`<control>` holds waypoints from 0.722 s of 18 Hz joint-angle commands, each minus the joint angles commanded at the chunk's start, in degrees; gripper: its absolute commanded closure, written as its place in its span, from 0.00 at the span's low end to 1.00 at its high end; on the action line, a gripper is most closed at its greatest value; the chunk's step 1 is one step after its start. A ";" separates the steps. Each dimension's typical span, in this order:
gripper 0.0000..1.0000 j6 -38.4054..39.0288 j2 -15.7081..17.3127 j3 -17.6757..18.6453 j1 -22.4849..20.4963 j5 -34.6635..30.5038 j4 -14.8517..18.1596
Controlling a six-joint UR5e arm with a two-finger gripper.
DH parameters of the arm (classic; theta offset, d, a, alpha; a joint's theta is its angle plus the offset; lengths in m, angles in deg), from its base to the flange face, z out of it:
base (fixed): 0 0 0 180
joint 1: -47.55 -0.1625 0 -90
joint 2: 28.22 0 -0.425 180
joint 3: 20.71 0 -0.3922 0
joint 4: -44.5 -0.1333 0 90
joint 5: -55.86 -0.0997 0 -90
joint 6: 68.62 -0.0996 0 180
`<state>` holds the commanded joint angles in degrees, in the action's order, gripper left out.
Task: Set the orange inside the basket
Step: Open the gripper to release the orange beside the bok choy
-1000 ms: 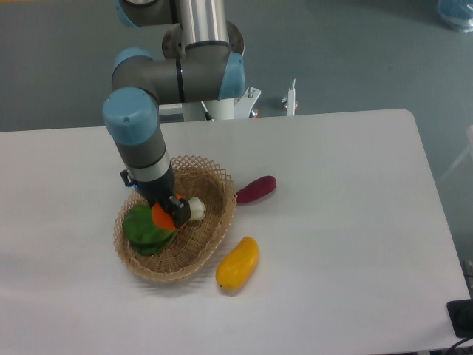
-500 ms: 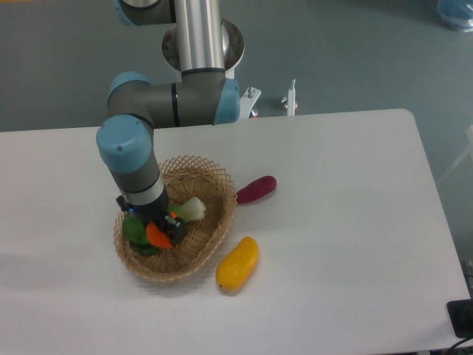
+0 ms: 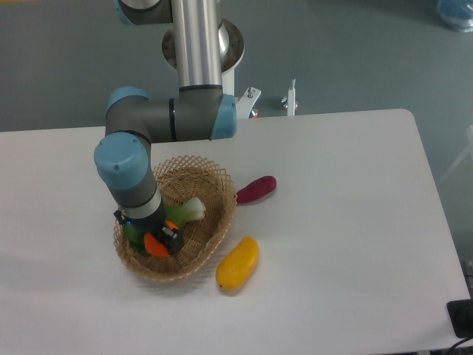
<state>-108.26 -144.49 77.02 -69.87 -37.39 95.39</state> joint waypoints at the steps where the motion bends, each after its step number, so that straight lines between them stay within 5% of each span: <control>1: 0.33 0.09 -0.09 0.00 0.00 0.00 0.00; 4: 0.25 -0.09 -0.53 0.17 0.00 0.00 -0.09; 7: 0.02 -0.09 -0.18 0.09 0.00 0.09 -0.09; 13: 0.00 0.26 1.75 -0.44 -0.18 0.18 -0.09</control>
<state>-107.99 -142.74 76.59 -70.05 -37.22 95.30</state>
